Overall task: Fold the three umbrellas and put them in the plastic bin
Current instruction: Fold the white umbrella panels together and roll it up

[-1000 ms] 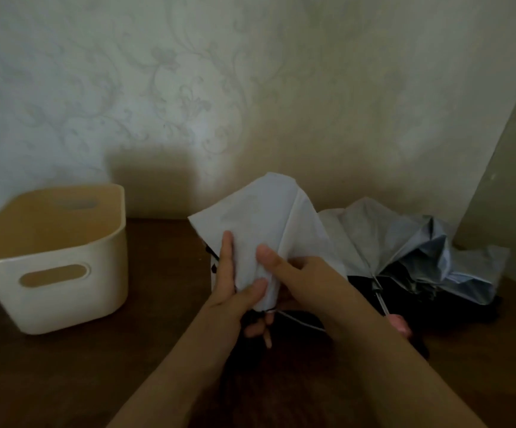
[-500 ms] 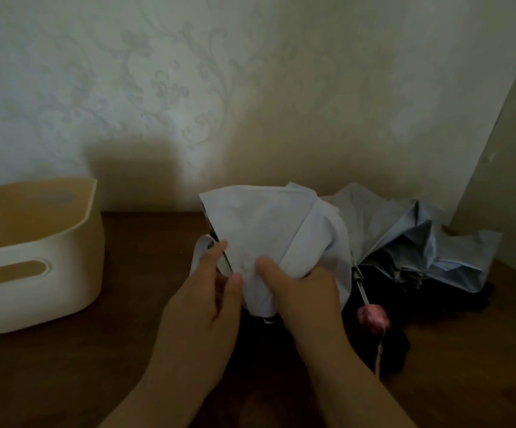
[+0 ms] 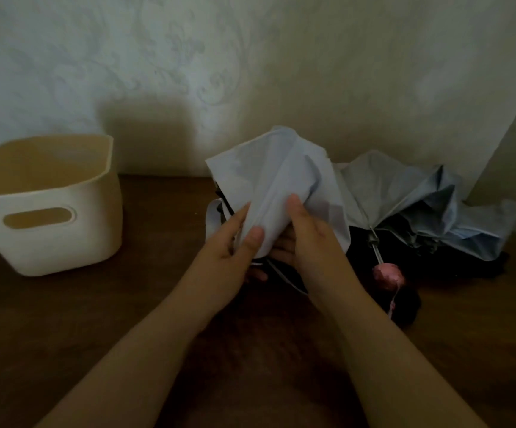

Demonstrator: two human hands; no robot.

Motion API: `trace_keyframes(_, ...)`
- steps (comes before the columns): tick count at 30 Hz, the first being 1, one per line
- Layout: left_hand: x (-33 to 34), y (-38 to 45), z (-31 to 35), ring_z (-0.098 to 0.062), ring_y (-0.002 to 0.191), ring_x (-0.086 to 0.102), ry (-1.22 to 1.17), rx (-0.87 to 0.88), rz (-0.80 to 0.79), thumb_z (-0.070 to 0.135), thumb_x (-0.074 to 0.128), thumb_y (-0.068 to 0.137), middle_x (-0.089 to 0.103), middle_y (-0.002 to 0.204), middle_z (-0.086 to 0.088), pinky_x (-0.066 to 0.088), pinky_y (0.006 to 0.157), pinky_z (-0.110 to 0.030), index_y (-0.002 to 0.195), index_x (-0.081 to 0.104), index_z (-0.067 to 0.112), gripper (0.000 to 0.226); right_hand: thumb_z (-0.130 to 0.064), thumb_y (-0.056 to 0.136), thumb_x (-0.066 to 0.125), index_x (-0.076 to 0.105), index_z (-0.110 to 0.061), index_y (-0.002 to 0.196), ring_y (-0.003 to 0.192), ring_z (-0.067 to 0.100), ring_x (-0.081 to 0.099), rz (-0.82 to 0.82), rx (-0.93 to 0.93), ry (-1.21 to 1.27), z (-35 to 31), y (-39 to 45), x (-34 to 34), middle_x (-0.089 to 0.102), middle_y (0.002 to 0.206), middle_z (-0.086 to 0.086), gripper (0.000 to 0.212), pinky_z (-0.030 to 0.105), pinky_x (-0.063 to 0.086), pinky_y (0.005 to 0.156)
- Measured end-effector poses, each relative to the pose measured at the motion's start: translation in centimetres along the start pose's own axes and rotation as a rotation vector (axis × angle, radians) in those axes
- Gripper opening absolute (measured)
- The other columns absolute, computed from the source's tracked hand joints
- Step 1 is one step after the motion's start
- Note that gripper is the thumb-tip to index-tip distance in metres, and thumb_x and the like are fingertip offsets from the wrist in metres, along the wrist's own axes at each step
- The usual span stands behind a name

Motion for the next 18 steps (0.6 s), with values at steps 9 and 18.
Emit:
trace_keyframes(9,-2.0,0.4,0.1,-0.012,0.048,0.046,-0.23,-0.063,-0.031,0.041,0.049,0.086,0.063,0.069,-0.002,0.042,0.05,-0.021,0.105,0.062,0.025,0.029,-0.033,0.088,0.054,0.06,-0.028,0.084,0.073,0.003,0.058,0.552,-0.465,-0.627,-4.7,-1.9,-3.3,0.061,0.078,-0.009,0.009,0.023,0.048,0.066)
trace_keyframes(18,-2.7,1.0,-0.5,-0.01,0.044,0.037,-0.283,-0.106,0.066,0.04,0.041,0.096,0.057,0.065,-0.005,0.029,0.044,-0.022,0.112,0.057,0.023,0.028,-0.032,0.078,0.074,0.034,-0.045,0.131,0.092,0.002,0.045,0.009,-0.139,-0.874,-2.9,-0.2,-5.3,0.044,0.104,-0.022,0.068,0.008,0.034,0.063)
Point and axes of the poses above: each hand's wrist, its own y-axis towards the middle knuckle, its own x-axis out of the palm, z = x × y, the point moved 3 cm from there along y, towards the middle knuckle
